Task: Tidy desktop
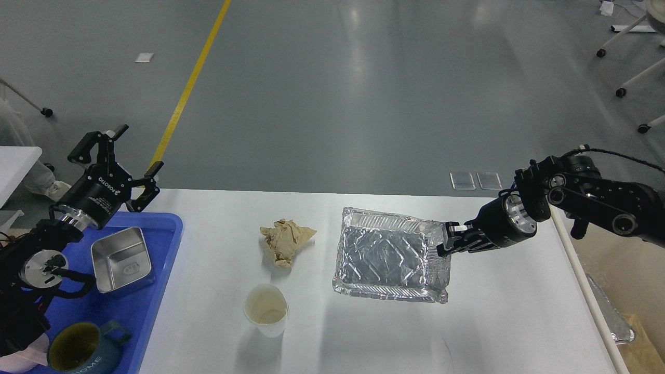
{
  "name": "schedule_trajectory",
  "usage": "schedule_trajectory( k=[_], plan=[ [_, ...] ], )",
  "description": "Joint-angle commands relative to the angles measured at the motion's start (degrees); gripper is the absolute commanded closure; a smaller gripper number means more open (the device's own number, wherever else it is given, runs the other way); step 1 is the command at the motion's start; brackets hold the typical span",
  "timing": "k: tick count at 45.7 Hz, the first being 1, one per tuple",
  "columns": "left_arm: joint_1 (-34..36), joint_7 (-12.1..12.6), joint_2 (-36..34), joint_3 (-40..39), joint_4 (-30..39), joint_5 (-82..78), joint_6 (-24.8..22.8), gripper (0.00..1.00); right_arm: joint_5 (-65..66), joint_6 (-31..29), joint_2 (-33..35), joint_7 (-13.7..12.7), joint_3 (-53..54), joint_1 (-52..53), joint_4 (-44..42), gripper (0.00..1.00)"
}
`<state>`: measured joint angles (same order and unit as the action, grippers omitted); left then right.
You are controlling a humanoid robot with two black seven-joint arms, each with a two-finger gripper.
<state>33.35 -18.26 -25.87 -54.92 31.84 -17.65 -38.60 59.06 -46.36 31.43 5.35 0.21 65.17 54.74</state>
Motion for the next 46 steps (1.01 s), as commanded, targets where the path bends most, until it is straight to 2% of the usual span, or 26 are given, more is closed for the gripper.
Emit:
schedule_trajectory(
  k=[1, 12, 33, 39, 46],
  plan=[
    [0.22, 0.16, -1.46, 2.45, -0.02, -0.02, -0.07, 0.03, 0.18, -1.19, -0.76, 0.01, -3.98, 2.77, 0.01, 1.0],
    [0.4, 0.16, -3.74, 4.03, -0.02, -0.02, -1.48, 0.03, 0.09, -1.54, -2.61, -0.08, -8.3, 6.02, -0.16, 1.0],
    [0.13, 0.16, -6.91, 4.03, -0.02, -0.46, -4.82, 0.03, 0.18, -1.46, -2.52, -0.08, -8.91, 6.46, -0.34, 1.0],
    [0.49, 0.24, -8.75, 4.03, 1.64, -9.76, -8.77, 0.03, 0.18, -1.46, -2.52, -0.08, -8.82, 6.46, -0.34, 1.0],
    [-0.22, 0.07, -16.22, 4.3, 7.8, -21.01, -8.07, 0.04, 0.27, -1.37, -2.26, -0.08, -8.47, 6.55, -0.34, 1.0]
  ],
)
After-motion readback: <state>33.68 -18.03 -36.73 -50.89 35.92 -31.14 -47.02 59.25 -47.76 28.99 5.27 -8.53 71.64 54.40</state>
